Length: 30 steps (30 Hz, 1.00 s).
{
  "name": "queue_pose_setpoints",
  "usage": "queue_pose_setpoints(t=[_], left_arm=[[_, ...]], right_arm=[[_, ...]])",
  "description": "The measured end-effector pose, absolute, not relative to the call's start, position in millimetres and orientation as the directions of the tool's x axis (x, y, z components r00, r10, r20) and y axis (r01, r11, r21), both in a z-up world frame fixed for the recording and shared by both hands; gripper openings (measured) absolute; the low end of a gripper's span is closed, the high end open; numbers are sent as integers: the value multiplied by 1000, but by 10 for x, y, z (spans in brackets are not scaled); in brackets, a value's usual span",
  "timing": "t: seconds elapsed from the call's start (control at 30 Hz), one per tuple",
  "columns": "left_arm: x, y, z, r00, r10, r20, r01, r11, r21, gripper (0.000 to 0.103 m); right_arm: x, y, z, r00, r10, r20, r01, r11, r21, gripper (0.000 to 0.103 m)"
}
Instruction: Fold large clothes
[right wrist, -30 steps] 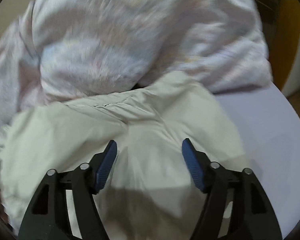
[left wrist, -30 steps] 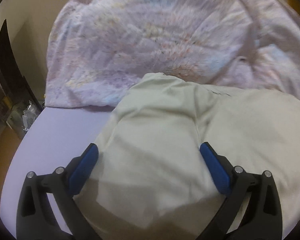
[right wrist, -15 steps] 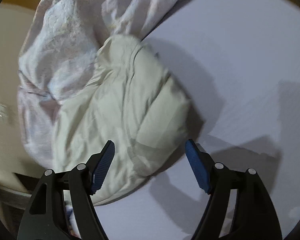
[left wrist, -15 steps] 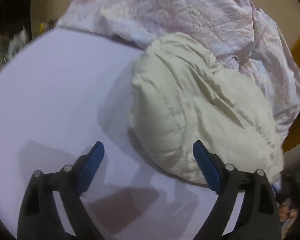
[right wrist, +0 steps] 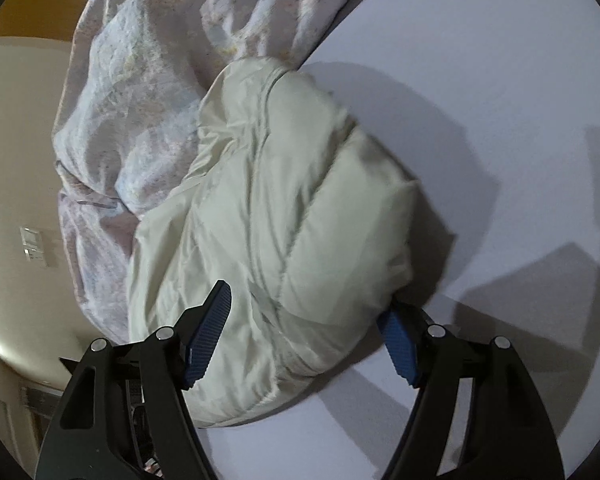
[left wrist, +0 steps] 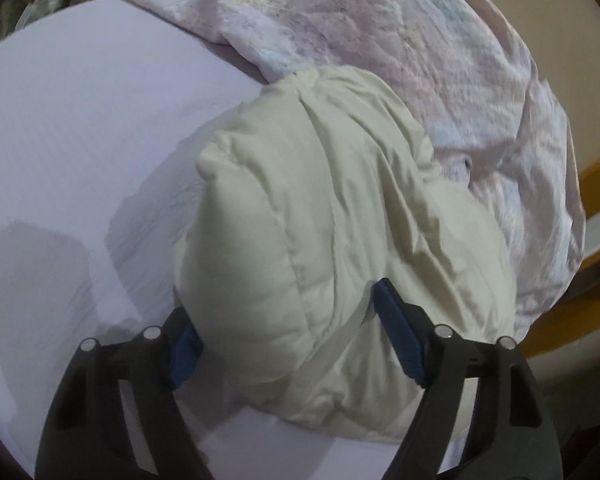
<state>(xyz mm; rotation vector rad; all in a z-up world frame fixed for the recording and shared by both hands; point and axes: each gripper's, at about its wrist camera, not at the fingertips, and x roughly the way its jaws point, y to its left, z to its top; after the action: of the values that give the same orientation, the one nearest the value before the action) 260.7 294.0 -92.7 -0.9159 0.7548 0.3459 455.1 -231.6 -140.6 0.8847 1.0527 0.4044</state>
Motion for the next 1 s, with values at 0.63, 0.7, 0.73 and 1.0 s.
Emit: queue_pose_setpoints(t=[0.63, 0.7, 0.73, 1.0], left_arm=[[1790, 3203, -438, 772, -60, -633, -482, 593, -645, 23], [1546, 3250, -448, 765, -53, -642, -494, 590, -638, 23], [1441, 3271, -465, 762, -51, -645, -500, 586, -637, 23], [729, 3335, -528, 753, -35, -657, -527, 564, -635, 24]], right_arm=[[3945, -2177, -952, 434, 779, -452, -34, 515, 856, 21], [3757, -2140, -957, 399, 795, -457, -52, 518, 854, 21], [3695, -2120, -962, 388, 800, -457, -57, 516, 854, 21], [3145, -2042, -1045, 324, 815, -480, -89, 532, 842, 21]])
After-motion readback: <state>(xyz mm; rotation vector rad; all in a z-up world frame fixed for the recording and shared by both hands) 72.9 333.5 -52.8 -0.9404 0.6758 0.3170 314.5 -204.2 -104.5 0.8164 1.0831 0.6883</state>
